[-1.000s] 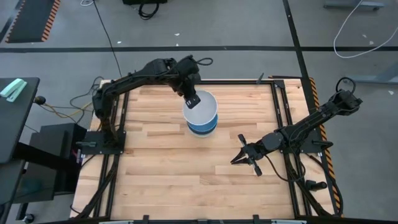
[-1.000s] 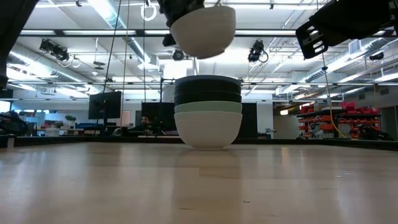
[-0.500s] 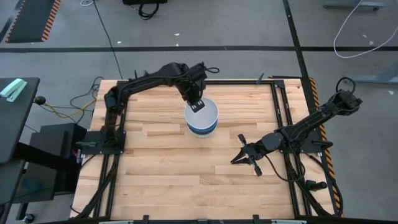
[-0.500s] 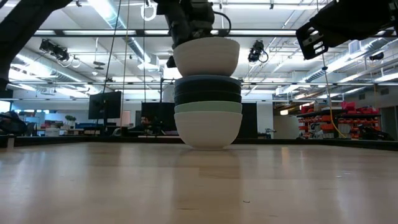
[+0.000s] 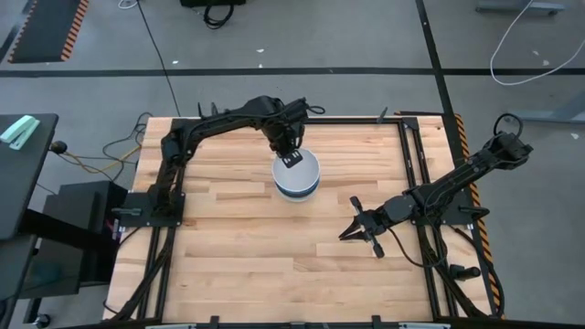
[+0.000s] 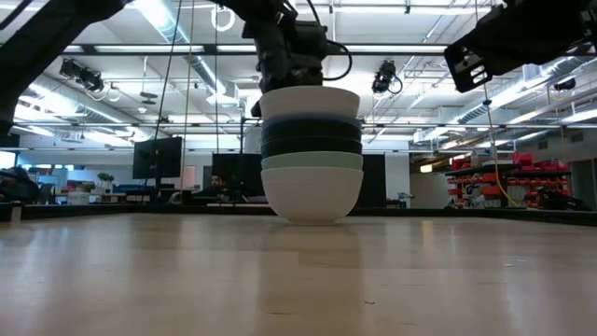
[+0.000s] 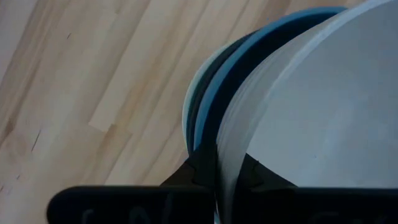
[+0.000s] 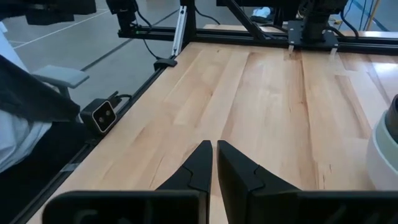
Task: Nest bowls inside each other
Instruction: Stack the white bowl on top of the blue bowl
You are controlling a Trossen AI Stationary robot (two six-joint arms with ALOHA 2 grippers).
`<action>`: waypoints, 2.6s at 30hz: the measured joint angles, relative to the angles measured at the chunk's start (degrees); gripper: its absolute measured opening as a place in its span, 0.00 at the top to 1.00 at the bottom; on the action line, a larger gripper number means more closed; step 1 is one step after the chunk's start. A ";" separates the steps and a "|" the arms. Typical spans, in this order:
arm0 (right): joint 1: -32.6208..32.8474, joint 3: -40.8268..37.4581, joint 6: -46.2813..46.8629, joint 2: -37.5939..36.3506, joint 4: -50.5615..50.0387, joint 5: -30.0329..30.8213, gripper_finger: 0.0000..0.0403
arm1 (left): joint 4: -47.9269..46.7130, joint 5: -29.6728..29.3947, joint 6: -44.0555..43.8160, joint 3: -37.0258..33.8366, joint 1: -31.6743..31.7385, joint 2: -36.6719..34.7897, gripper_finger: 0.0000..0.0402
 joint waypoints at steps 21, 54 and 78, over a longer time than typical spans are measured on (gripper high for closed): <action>0.00 -0.02 0.02 0.02 0.06 0.00 0.92 | 0.62 1.21 0.16 0.00 0.00 0.39 0.82; 0.00 0.00 0.02 0.02 -0.06 -0.02 0.92 | -1.04 6.51 -0.10 9.46 2.99 0.10 0.71; 0.00 -0.02 0.04 0.02 -0.39 -0.02 0.92 | -5.87 12.12 -0.38 8.94 2.73 0.52 0.69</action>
